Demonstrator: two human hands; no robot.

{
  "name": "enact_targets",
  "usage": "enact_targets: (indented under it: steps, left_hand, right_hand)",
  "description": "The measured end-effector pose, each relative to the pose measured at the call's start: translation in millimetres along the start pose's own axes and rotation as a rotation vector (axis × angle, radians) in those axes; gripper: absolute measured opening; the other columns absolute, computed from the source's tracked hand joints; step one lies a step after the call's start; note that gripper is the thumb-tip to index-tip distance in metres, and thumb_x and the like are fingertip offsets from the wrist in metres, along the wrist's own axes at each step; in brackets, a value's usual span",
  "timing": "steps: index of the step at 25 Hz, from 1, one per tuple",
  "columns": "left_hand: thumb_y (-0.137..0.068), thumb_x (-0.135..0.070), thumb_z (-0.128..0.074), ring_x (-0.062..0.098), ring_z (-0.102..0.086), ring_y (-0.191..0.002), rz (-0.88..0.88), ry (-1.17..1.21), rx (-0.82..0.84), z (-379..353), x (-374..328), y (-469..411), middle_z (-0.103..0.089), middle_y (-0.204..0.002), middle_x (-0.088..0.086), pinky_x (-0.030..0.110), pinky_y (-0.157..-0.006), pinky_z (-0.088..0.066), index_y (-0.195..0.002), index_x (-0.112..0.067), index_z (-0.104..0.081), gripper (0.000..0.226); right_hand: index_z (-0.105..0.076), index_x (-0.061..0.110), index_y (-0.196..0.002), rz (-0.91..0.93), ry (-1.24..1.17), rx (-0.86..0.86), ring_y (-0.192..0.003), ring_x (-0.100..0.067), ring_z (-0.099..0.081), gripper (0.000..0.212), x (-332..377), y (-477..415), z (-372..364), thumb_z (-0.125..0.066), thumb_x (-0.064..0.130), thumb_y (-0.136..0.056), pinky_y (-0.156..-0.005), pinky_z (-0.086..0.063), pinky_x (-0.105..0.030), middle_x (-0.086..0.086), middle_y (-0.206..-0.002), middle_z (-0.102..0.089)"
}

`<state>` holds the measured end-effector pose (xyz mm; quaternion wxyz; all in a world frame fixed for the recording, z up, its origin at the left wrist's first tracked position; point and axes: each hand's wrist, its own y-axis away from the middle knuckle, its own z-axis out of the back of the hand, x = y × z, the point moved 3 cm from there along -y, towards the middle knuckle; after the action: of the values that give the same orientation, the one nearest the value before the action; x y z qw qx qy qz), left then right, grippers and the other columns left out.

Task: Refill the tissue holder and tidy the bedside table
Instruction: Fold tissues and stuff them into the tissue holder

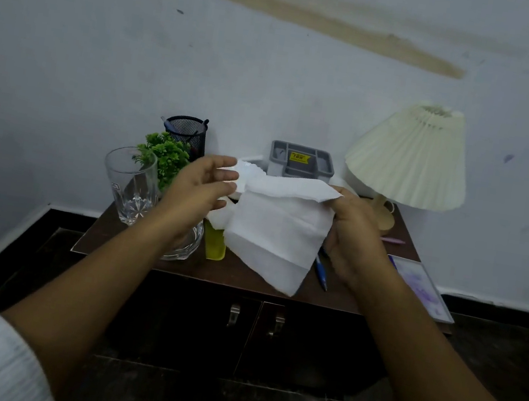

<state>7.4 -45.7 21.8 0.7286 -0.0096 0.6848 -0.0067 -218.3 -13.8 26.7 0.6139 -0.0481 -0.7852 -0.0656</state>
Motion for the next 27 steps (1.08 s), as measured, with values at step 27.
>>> enact_targets:
  steps: [27]
  left_hand:
    - [-0.072, 0.007, -0.068, 0.011, -0.071, -0.090, -0.102, 0.524, 0.202, 0.3, -5.3, 12.1, -0.077, -0.095, -0.001, 0.026, -0.074, -0.060, -0.131, -0.018, -0.060, 0.064]
  right_hand:
    - [-0.076, 0.010, -0.106, 0.605, 0.512, 0.223, -0.102, -0.019, -0.072, 0.021, 38.4, 36.1, -8.7, -0.067, -0.003, -0.091, -0.087, -0.060, -0.035, -0.007, -0.104, -0.076]
